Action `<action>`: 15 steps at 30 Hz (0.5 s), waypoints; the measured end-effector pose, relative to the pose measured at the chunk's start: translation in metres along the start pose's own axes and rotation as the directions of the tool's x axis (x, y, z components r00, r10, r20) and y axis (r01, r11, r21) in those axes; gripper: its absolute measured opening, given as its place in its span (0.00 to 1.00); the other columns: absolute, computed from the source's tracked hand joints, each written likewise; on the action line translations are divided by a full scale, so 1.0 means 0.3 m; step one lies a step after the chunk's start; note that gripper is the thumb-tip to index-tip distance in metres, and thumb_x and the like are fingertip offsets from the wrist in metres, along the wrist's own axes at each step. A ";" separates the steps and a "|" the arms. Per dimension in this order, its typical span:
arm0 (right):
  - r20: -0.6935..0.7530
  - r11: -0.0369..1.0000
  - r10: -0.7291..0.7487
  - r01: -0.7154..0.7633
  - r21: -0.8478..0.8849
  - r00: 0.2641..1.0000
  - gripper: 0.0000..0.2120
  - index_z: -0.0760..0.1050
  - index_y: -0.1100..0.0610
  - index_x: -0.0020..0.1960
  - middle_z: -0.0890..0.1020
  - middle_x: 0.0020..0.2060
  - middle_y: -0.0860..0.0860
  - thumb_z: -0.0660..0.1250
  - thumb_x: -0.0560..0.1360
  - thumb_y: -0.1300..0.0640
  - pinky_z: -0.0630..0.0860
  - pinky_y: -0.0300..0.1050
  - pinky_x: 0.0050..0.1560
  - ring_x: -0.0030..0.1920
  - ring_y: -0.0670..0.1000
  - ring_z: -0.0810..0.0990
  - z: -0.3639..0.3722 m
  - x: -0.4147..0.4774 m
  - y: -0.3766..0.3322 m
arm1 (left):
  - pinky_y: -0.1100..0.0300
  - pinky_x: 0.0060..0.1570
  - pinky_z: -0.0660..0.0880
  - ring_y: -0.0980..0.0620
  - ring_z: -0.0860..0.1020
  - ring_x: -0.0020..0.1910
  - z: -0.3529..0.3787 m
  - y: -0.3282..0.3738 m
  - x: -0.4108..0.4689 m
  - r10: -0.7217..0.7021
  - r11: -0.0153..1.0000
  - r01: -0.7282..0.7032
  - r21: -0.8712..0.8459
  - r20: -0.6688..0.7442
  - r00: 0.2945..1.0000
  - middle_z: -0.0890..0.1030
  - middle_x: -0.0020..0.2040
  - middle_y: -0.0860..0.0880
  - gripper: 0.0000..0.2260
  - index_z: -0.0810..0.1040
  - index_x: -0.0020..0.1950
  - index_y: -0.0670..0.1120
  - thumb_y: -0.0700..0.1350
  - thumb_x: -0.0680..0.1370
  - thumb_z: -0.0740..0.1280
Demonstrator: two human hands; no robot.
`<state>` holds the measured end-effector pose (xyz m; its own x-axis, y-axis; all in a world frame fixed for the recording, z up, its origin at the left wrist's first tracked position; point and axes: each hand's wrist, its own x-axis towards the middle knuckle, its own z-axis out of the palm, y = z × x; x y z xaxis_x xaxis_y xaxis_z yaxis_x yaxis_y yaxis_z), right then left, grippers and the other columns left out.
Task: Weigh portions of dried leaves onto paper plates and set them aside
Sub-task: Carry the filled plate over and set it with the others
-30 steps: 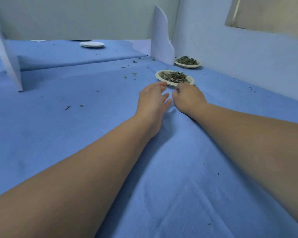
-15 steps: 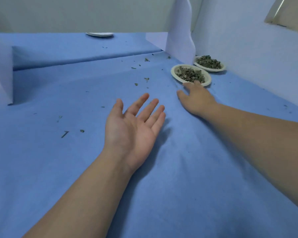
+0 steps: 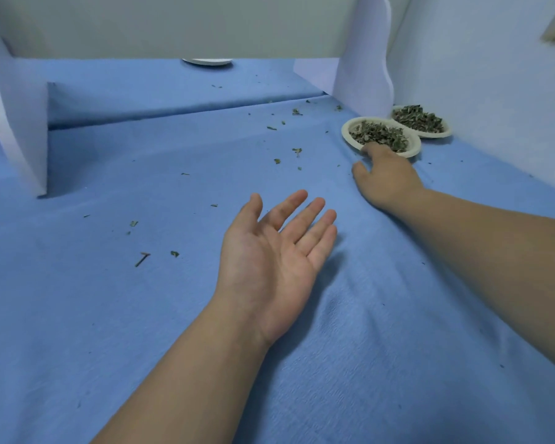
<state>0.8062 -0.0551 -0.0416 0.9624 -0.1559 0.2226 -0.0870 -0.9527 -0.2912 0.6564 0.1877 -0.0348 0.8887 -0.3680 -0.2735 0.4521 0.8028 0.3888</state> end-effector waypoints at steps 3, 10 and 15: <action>0.006 0.999 -0.016 0.015 0.036 1.000 0.25 0.65 0.56 0.76 0.70 0.72 0.59 0.60 0.80 0.50 0.69 0.55 0.68 0.69 0.62 0.71 -0.004 -0.009 -0.009 | 0.46 0.63 0.78 0.38 0.82 0.63 0.002 -0.002 -0.007 0.008 0.999 -0.008 0.044 -0.003 1.000 0.82 0.63 0.37 0.25 0.78 0.67 0.40 0.58 0.84 0.57; -0.075 0.999 0.028 -0.029 -0.022 0.997 0.26 0.61 0.52 0.77 0.68 0.74 0.56 0.57 0.80 0.48 0.70 0.60 0.65 0.68 0.62 0.72 -0.003 -0.068 -0.021 | 0.48 0.64 0.77 0.40 0.81 0.64 0.024 -0.036 -0.025 0.030 0.985 -0.022 0.172 -0.042 0.999 0.81 0.66 0.38 0.24 0.78 0.67 0.40 0.57 0.85 0.57; -0.082 0.993 -0.011 0.001 -0.117 0.997 0.27 0.60 0.49 0.79 0.64 0.76 0.56 0.56 0.80 0.49 0.67 0.62 0.67 0.74 0.60 0.65 -0.045 -0.222 -0.064 | 0.49 0.68 0.74 0.42 0.78 0.67 0.072 -0.102 -0.061 0.042 0.947 -0.033 0.319 -0.019 0.999 0.78 0.68 0.42 0.21 0.76 0.69 0.42 0.55 0.86 0.57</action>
<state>0.7402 -0.0299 -0.0383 0.9390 -0.1665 0.3010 -0.1154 -0.9768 -0.1802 0.6278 0.1597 -0.0225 0.9052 -0.3249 -0.2740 0.4228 0.6228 0.6583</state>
